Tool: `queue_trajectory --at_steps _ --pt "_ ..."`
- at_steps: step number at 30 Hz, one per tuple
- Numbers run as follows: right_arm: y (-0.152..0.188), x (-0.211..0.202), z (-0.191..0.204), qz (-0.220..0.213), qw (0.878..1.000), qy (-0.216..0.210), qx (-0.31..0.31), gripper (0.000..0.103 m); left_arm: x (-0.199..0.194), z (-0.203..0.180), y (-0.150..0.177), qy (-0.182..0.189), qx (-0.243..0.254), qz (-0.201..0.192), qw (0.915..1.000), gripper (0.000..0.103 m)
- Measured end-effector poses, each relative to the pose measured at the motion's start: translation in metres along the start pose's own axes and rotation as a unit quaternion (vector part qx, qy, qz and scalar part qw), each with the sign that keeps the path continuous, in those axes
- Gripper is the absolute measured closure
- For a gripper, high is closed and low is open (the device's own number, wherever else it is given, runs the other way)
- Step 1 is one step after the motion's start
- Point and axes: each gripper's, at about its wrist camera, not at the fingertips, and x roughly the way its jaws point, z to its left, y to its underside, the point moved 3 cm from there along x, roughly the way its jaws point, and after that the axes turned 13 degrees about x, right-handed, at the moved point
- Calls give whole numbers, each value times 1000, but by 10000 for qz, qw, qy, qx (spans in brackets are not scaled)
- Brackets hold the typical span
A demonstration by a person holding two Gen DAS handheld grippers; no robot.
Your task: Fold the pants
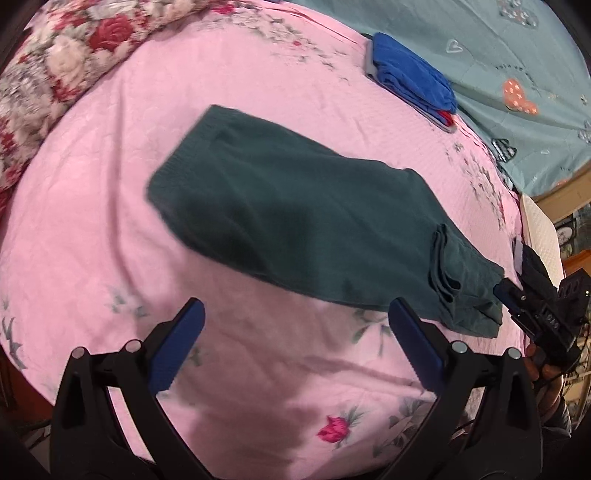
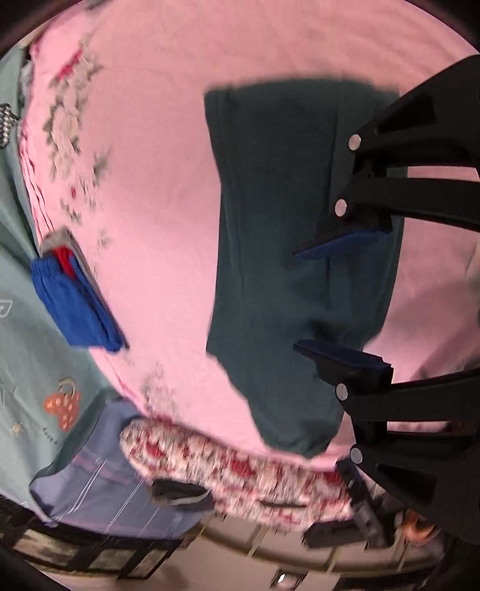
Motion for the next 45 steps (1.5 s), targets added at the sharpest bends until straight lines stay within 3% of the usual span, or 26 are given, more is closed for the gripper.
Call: queue_trajectory --at_steps 5,8,13,17,22,24,28,30,34,36,38,42,45 --pt "-2 -41 -39 -309 9960 714 -445 59 16 -59 -14 333 857 17 9958 2" --pt "-5 -66 -74 -456 9927 1078 -303 59 30 -107 -22 680 1535 60 9858 2" --pt "5 -76 -91 -327 9924 1020 -601 65 65 -187 -30 917 2661 127 9595 2" --pt "8 -61 -83 -244 9912 776 -1041 68 98 -221 -34 890 2969 341 9501 2" --pt "10 -35 -67 245 9823 428 -1806 69 119 -221 -35 826 2807 635 9541 2" --pt "17 -23 -69 650 9763 396 -2027 76 119 -217 -35 737 2784 664 9553 2" --pt "43 -28 -71 1510 9566 28 -2492 79 122 -206 -37 590 2568 750 9617 2" --pt "53 -32 -75 1717 9468 124 -2719 79 121 -202 -40 576 2431 768 9652 2" --pt "14 -50 -79 931 9730 -135 -2106 79 113 -201 -45 561 2298 669 9693 2" --pt "4 -46 -71 762 9696 -104 -2325 79 109 -202 -45 536 2232 619 9713 2" --pt "2 -33 -64 847 9585 3 -2721 79 104 -200 -44 514 2213 615 9719 2" --pt "4 -8 -61 1139 9234 279 -3655 79 96 -197 -41 347 2209 579 9730 2" --pt "2 -8 -61 1340 9037 155 -4062 79 89 -195 -39 280 2120 532 9754 2"
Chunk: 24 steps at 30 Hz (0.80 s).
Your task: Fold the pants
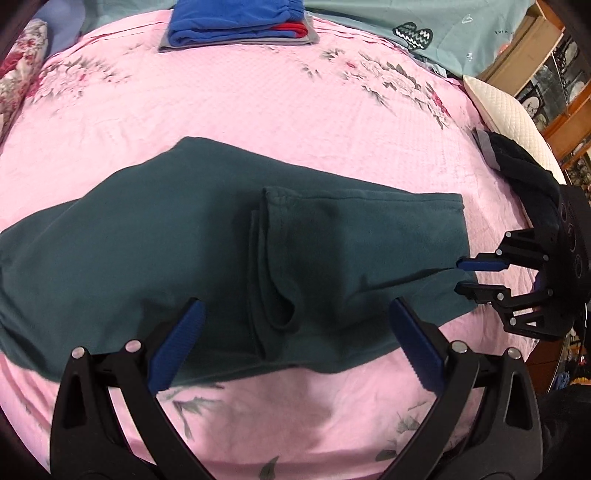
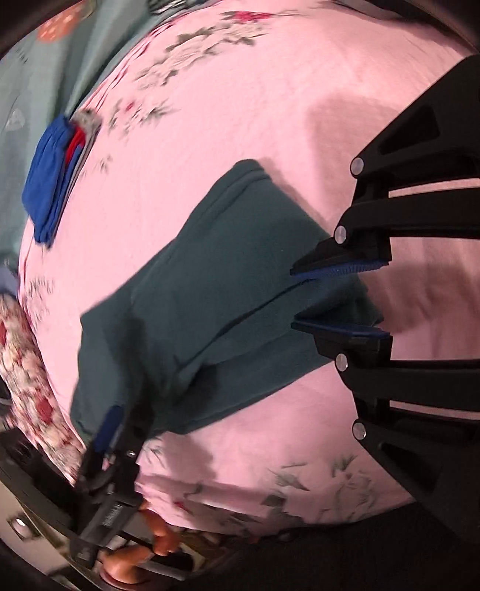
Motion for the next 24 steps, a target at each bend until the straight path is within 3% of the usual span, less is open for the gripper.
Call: queue_trajectory --at_steps 5,9,15,19,22,24 --pt "-2 2 -12 363 9965 -726 -178 79 -8 -12 -20 190 -101 -180 9996 2" --pt "-3 -3 -21 472 9930 -1041 -288 93 9 -37 -60 389 61 -287 9988 2" --pt "7 -13 -13 390 9919 -1078 -555 96 76 -66 -84 -302 351 358 9983 11" --pt "29 -30 7 97 9915 -957 -881 97 80 -68 -86 -588 276 344 9973 11" --pt "55 -30 20 417 9857 -1225 -1083 97 83 -69 -85 -721 286 363 9963 10" --pt "55 -33 4 297 9898 -1227 -667 97 83 -69 -84 -751 285 356 9961 10"
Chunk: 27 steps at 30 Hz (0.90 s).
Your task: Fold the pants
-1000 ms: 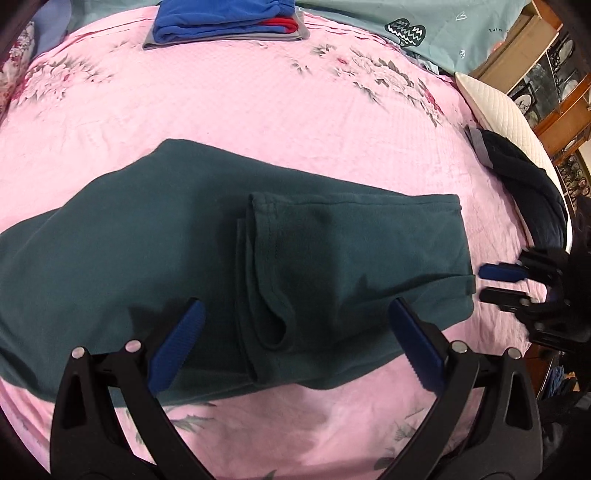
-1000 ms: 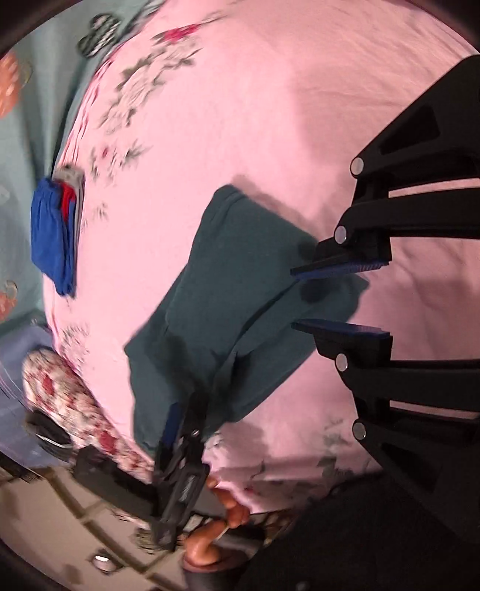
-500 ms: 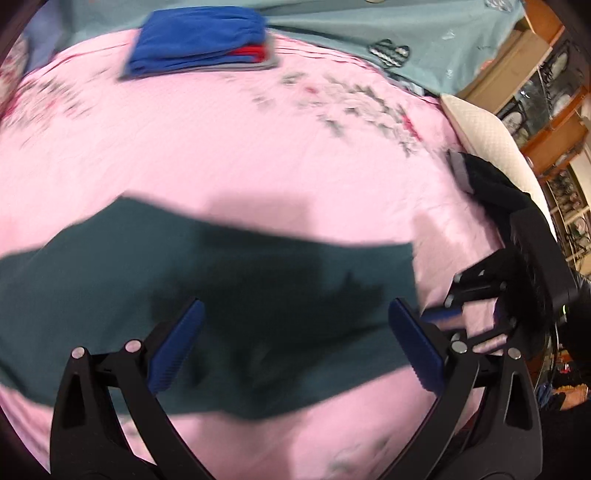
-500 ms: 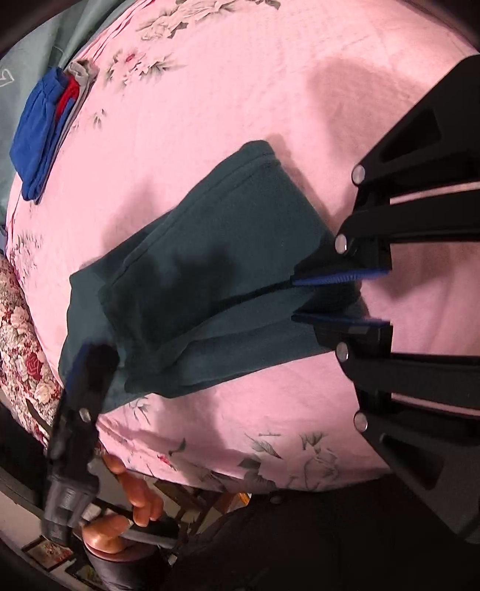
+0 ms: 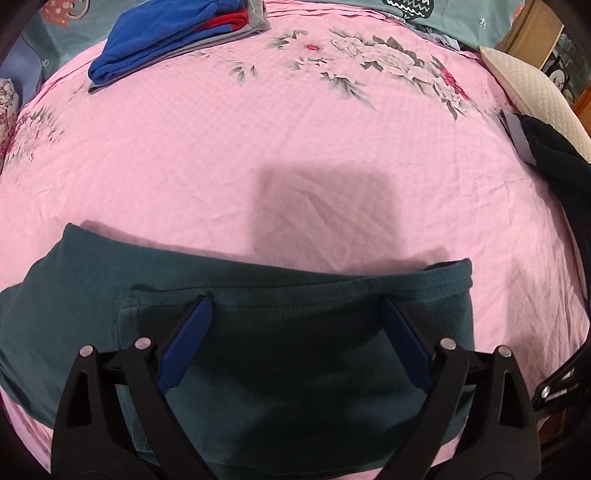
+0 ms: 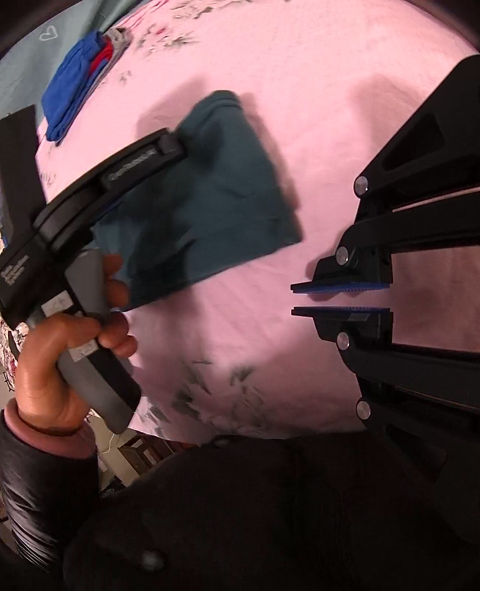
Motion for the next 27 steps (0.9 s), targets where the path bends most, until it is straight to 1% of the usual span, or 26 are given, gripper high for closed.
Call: queue_trajectory --at_steps 3,5,8,12,14,15,18,20,23,27 --pt "-12 -18 -36 -631 9946 74 826 97 -1 0 0 -39 -23 -37 10000 9" --pt "-22 -19 -47 -819 9924 187 894 96 0 -2 -1 -90 -22 -58 9999 9" --pt "-26 -5 -49 -531 9971 128 529 92 0 -2 -1 -84 -57 -41 9999 9" --pt "-33 -2 -48 -365 9992 39 164 91 1 -1 -2 -74 -52 43 9999 9" --pt "-35 -4 -44 -234 9996 13 -170 91 1 -1 -3 -83 -49 62 9999 8" --pt "-30 -2 -41 -181 9994 -1 -292 91 1 -1 -2 -87 -54 67 9999 8" --pt "-27 3 -30 21 9972 91 -747 90 2 -1 -4 -89 -58 75 9999 8" --pt "-32 9 -33 141 9958 38 -899 90 2 -1 -4 -99 -66 83 9999 8" --pt "-36 12 -28 314 9905 39 -1335 90 2 -1 -4 -106 -77 97 9999 8" --pt "-31 10 -16 406 9843 228 -1700 97 3 -2 -5 -111 -87 95 9999 8"
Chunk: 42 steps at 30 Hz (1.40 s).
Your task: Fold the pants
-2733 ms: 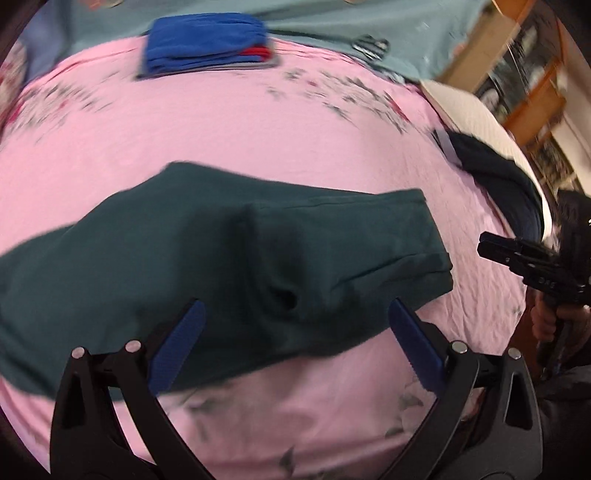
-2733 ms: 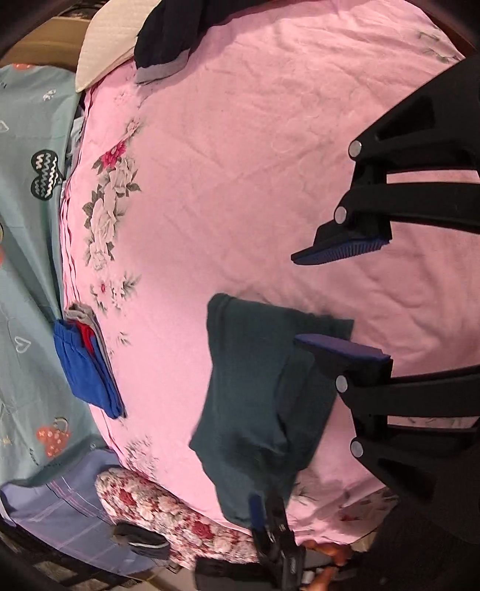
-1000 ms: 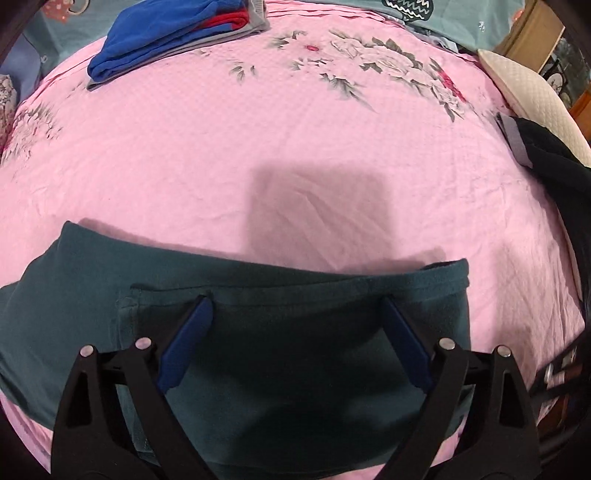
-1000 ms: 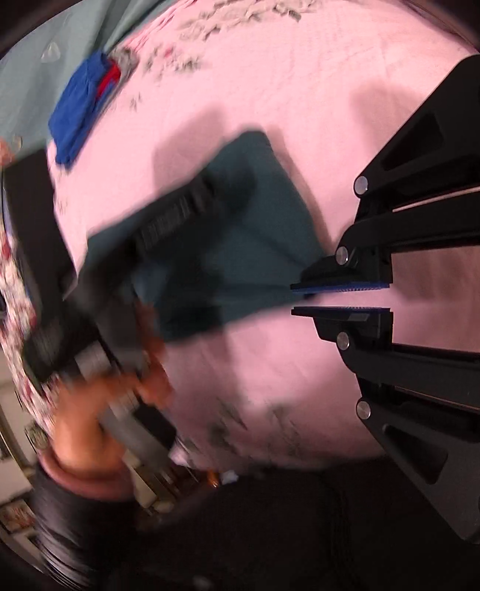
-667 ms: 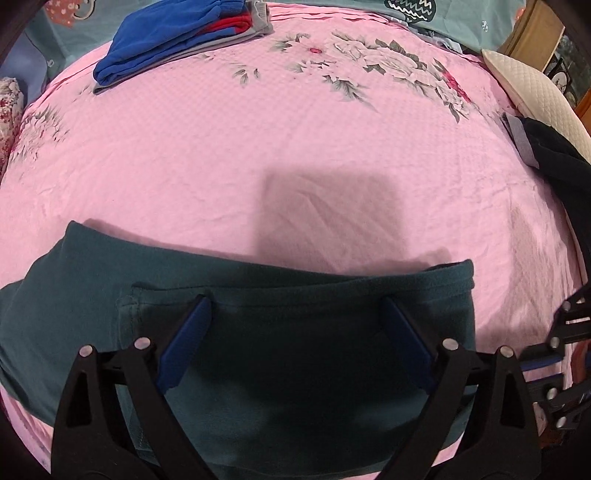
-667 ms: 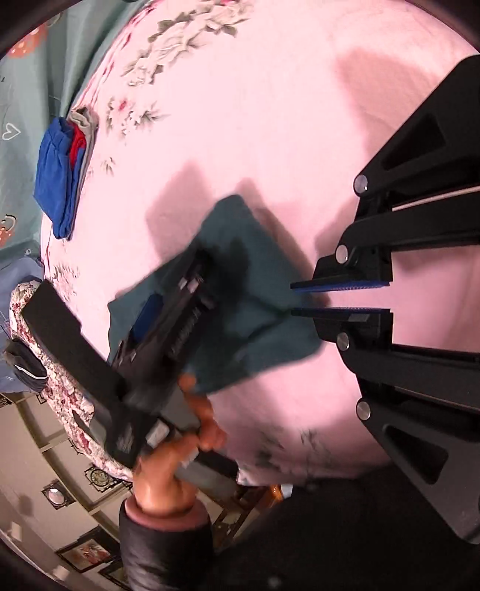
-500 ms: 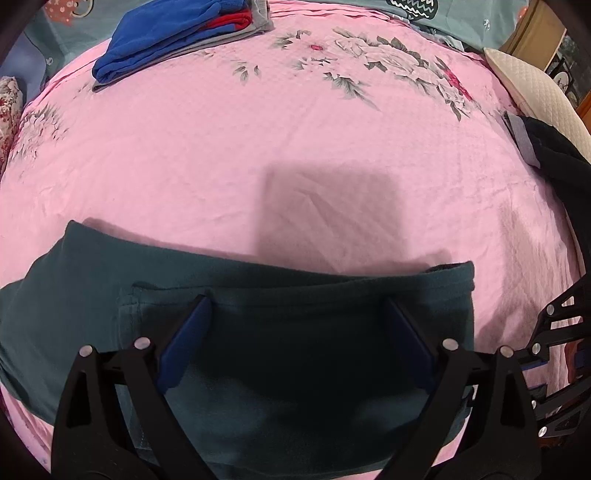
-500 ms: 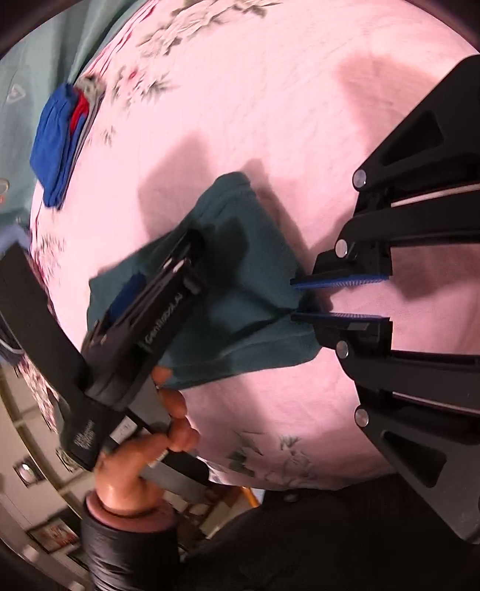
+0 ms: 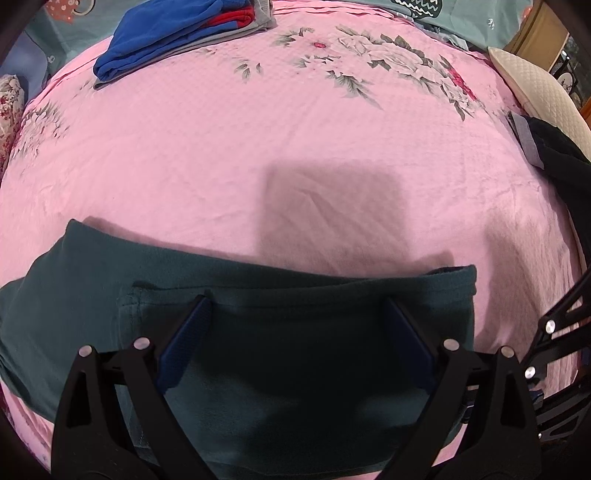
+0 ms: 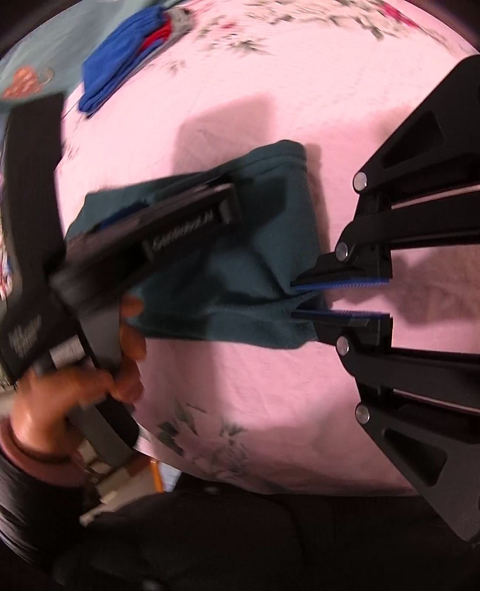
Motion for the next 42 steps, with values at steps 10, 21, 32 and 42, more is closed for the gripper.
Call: queue_trajectory --at_steps 10,21,32,42 --pt "38 -1 39 -436 9937 194 1016 103 2 -1 0 -39 -15 -87 10000 5" --pt "43 -24 9 -986 9759 559 1864 87 -9 3 -5 180 -189 -154 9995 5" --pt "31 2 25 -638 9939 840 324 91 10 -58 -32 695 1030 232 9920 6" --pt "46 -10 45 -1083 9737 1468 1365 99 6 -78 -38 1133 1514 -179 9818 73"
